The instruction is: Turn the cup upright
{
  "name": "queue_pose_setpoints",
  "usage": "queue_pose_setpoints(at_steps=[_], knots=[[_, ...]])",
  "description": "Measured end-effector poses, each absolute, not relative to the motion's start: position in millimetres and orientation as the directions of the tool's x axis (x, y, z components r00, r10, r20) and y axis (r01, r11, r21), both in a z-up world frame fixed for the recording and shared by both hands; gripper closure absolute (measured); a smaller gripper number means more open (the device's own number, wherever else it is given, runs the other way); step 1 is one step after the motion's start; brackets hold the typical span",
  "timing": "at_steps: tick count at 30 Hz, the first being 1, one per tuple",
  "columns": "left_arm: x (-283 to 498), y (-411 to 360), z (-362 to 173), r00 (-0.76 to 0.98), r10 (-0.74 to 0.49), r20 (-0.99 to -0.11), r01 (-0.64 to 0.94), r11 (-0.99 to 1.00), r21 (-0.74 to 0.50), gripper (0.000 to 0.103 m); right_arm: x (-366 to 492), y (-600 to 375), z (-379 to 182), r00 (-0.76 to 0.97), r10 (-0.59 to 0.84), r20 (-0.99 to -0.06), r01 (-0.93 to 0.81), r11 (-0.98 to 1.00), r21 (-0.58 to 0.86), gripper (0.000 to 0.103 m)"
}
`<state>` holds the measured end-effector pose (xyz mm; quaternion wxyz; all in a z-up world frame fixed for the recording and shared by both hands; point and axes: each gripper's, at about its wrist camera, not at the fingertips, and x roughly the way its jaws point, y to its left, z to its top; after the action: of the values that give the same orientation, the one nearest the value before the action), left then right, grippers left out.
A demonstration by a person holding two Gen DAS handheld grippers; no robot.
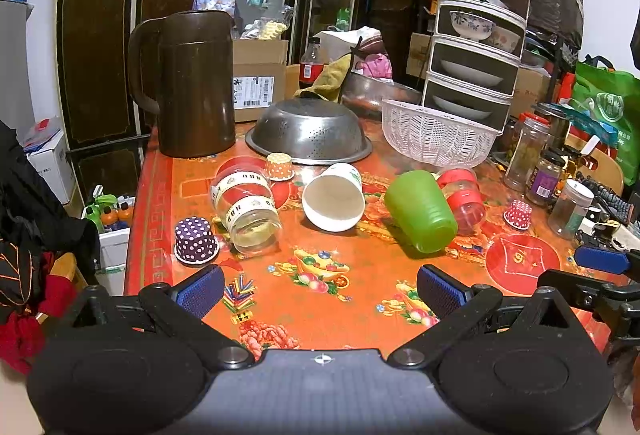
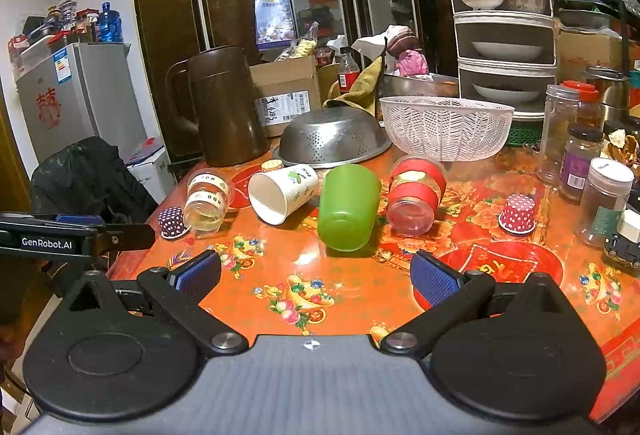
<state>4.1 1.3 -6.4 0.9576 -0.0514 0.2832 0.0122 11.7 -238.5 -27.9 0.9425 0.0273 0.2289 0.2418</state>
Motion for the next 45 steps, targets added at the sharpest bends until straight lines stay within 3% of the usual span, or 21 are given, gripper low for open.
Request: queue_pose_setpoints(at_steps=[45], knots=[[3.9,1.3,-5.5,0.830,0.005,-0.557,-0.064,0.994,-0.088,0.000,11.3,-240.4,-21.6,0.774,0.488,-0.403,-0.455,0.872,0.181,0.001]])
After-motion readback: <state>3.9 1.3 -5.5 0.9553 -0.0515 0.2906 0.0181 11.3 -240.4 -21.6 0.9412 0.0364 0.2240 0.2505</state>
